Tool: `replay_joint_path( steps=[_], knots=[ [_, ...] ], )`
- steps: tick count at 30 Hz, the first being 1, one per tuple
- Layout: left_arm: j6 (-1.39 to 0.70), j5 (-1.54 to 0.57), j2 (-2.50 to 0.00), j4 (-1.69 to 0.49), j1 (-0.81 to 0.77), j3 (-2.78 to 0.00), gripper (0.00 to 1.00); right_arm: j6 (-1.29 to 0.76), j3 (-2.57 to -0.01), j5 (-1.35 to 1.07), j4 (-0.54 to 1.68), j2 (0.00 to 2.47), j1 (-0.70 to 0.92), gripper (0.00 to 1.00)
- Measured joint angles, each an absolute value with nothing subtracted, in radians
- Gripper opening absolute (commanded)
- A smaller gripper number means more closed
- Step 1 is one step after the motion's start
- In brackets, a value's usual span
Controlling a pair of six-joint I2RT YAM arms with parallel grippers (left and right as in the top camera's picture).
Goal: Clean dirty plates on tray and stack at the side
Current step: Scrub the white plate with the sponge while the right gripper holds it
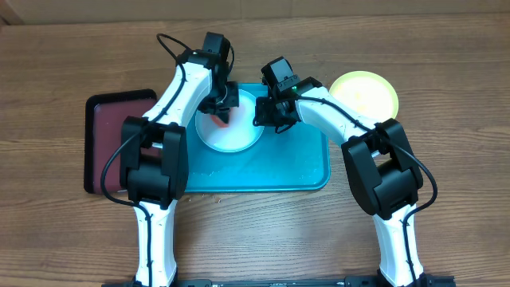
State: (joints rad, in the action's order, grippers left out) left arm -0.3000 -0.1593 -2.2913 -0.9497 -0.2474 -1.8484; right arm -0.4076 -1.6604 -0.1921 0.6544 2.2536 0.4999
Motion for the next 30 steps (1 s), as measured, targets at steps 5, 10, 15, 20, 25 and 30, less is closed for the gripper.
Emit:
replay_joint_path(
  steps=[5, 10, 15, 20, 25, 30],
  knots=[
    [-0.288, -0.276, -2.291, -1.016, -0.265, -1.848, 0.04, -0.408, -1.66, -0.192, 0.655, 2.254, 0.5, 0.04],
    [-0.251, -0.315, -2.291, -1.116, -0.287, -1.848, 0.04, -0.407, -1.66, -0.192, 0.654, 2.254, 0.5, 0.04],
    [-0.229, -0.228, -2.291, -1.201, -0.289, -1.848, 0.04, -0.407, -1.66, -0.192, 0.655, 2.254, 0.5, 0.04],
    [-0.26, 0.011, -2.291, -1.223, -0.29, -1.849, 0.04, -0.408, -1.66, -0.191, 0.656, 2.254, 0.5, 0.04],
    [-0.327, 0.225, -2.291, -1.11, -0.288, -1.848, 0.04, -0.408, -1.66, -0.192, 0.654, 2.254, 0.5, 0.04],
    [-0.347, 0.204, -2.291, -0.985, -0.281, -1.848, 0.05, -0.408, -1.66, -0.191, 0.653, 2.254, 0.5, 0.04]
  ],
)
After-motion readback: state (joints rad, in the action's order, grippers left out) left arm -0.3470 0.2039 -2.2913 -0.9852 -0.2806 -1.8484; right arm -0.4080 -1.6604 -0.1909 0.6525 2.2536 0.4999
